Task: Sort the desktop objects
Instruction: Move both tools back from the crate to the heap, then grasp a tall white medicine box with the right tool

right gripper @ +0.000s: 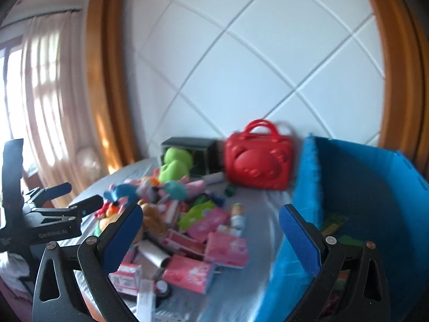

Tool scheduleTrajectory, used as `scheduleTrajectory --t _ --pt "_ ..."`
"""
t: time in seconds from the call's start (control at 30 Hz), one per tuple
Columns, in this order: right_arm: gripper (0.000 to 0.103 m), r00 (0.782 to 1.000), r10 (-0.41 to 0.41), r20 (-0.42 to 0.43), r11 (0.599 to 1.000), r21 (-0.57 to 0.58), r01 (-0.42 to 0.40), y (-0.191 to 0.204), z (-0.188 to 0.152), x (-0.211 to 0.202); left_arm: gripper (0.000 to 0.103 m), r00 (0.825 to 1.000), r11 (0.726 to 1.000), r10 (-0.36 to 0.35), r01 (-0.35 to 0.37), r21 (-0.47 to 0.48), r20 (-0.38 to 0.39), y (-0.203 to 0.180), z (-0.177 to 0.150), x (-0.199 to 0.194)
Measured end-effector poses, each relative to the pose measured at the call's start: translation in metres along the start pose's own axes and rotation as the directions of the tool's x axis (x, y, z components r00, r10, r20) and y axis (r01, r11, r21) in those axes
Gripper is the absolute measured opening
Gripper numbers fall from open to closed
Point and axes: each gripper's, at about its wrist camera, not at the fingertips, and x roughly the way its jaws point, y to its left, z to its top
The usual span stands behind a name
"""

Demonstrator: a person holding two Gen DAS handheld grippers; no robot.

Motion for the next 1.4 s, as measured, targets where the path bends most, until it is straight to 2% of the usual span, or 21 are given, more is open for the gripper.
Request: scheduleTrajectory --t 0.13,0.27,0.4,0.6,0.63,0.7,0.77,0.83,0.97,1.1,1.13,1.23,1.27,1.33,1.4 --pt "0.103 0.992 0.046 -0.115 0.997 -0.057 -0.053 0.037 -0.034 0.032 0.102 0.992 0.998 0.062 -0.065 -0.027 -0.106 0.036 -0.04 0.021" --pt "0.103 0.96 0.083 -0.267 0.992 -0.069 -0.105 0.052 -0.075 0.071 0.102 0.98 0.992 0.094 -0.107 -0.067 -0.175 0.063 -0.083 0.031" --pt "0.103 0.909 0.1 -0.405 0.992 -0.027 -0.121 0.054 -0.12 0.099 0.102 0.966 0.984 0.139 -0.159 -0.077 -0.217 0.082 -0.119 0.041" --pt "0.103 0.821 0.143 -0.553 0.988 0.035 -0.149 0.067 -0.17 0.127 0.102 0.954 0.982 0.11 -0.148 -0.121 -0.279 0.102 -0.147 0.051" --pt "0.101 0.806 0.147 -0.574 0.987 0.037 -0.154 0.072 -0.177 0.131 0.102 0.95 0.981 0.114 -0.154 -0.12 -0.29 0.105 -0.151 0.053" --pt "0.084 0.779 0.154 -0.608 0.985 0.036 -0.166 0.082 -0.187 0.141 0.102 0.946 0.98 0.113 -0.158 -0.125 -0.303 0.109 -0.156 0.056" --pt "0.079 0.755 0.159 -0.637 0.984 0.038 -0.175 0.092 -0.196 0.15 0.102 0.942 0.98 0.107 -0.154 -0.129 -0.317 0.115 -0.16 0.061" --pt "0.079 0.737 0.171 -0.654 0.981 0.045 -0.187 0.102 -0.201 0.157 0.102 0.936 0.98 0.11 -0.159 -0.123 -0.333 0.119 -0.166 0.066" --pt "0.079 0.718 0.174 -0.674 0.98 0.051 -0.19 0.115 -0.208 0.171 0.102 0.922 0.98 0.111 -0.164 -0.115 -0.371 0.131 -0.179 0.077" --pt "0.076 0.702 0.151 -0.696 0.985 0.046 -0.167 0.122 -0.216 0.188 0.102 0.914 0.98 0.095 -0.156 -0.126 -0.394 0.142 -0.187 0.086" --pt "0.072 0.699 0.147 -0.7 0.986 0.045 -0.161 0.123 -0.218 0.192 0.102 0.914 0.98 0.092 -0.153 -0.125 -0.396 0.144 -0.187 0.088" --pt "0.049 0.689 0.149 -0.709 0.987 0.063 -0.149 0.12 -0.223 0.197 0.102 0.917 0.984 0.074 -0.131 -0.121 -0.391 0.145 -0.185 0.091" --pt "0.043 0.69 0.151 -0.708 0.987 0.068 -0.147 0.117 -0.223 0.199 0.102 0.918 0.985 0.071 -0.126 -0.115 -0.39 0.145 -0.184 0.092" --pt "0.043 0.703 0.149 -0.696 0.988 0.077 -0.133 0.111 -0.219 0.194 0.102 0.922 0.988 0.053 -0.103 -0.111 -0.384 0.142 -0.181 0.093" --pt "0.043 0.724 0.136 -0.676 0.991 0.077 -0.114 0.102 -0.212 0.188 0.102 0.925 0.991 0.032 -0.078 -0.107 -0.378 0.138 -0.177 0.092"
